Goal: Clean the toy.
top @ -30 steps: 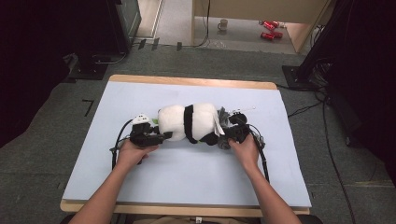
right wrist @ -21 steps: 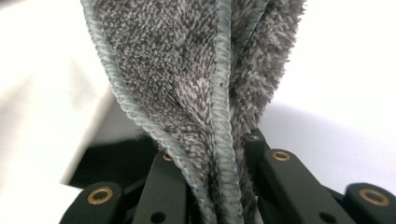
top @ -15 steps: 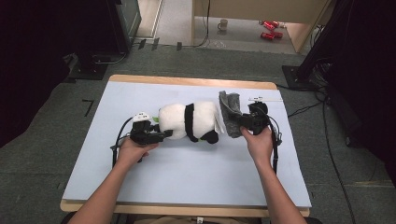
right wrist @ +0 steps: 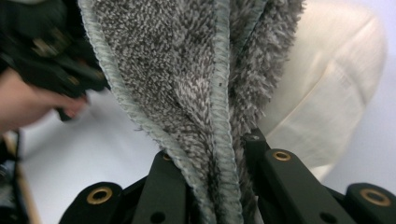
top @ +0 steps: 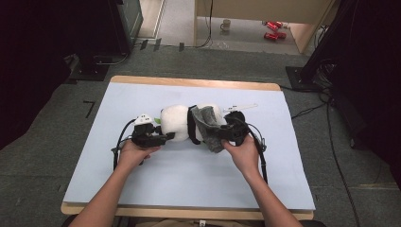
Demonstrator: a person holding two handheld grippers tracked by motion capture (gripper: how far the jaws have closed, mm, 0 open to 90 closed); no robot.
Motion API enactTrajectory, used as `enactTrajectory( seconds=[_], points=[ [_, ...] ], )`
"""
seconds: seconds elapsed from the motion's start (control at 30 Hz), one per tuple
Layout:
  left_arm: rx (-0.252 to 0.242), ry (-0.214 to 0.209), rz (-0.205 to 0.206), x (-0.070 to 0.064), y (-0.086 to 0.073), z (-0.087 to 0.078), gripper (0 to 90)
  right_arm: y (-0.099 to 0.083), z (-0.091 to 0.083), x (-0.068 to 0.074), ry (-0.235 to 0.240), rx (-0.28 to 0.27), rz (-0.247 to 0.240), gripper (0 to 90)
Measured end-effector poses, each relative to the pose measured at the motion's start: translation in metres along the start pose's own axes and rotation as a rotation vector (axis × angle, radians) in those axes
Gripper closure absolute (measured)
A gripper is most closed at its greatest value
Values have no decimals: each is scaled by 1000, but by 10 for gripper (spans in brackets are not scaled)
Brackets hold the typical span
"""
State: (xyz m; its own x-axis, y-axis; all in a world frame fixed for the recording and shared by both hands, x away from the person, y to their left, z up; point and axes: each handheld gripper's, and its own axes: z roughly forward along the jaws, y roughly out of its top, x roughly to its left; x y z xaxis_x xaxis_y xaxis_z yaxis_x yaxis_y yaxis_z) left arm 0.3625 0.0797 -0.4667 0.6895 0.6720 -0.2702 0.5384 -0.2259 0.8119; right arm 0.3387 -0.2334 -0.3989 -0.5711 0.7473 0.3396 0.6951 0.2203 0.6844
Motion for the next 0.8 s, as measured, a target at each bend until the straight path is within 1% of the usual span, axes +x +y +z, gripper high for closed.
enactTrajectory(
  seconds=[0.03,0.1,0.2,0.3,0.37,0.43,0.5,0.63,0.73,0.8],
  points=[
    [1,2,1,0,0,0,426,-2,4,-1,-6,-1,-5,779],
    [-1,2,5,0,0,0,398,-5,6,-5,-1,-7,3,778],
    [5,4,9,0,2,-1,348,-4,7,-8,-6,-22,3,778],
    [19,6,16,-1,3,-3,304,-3,7,-8,-16,-29,4,777],
    [22,9,25,-2,3,-6,300,-1,7,-9,-21,-31,3,776],
    [15,7,35,-1,3,-11,301,2,7,-10,-25,-35,7,777],
    [-4,9,39,1,3,-16,302,5,7,-11,-28,-38,7,776],
    [-50,11,24,10,4,-25,296,13,8,-11,-33,-45,7,776],
    [-60,6,15,14,4,-28,287,20,10,-11,-32,-60,15,774],
    [-58,6,22,16,4,-29,287,26,12,-11,-31,-68,17,774]
  ],
)
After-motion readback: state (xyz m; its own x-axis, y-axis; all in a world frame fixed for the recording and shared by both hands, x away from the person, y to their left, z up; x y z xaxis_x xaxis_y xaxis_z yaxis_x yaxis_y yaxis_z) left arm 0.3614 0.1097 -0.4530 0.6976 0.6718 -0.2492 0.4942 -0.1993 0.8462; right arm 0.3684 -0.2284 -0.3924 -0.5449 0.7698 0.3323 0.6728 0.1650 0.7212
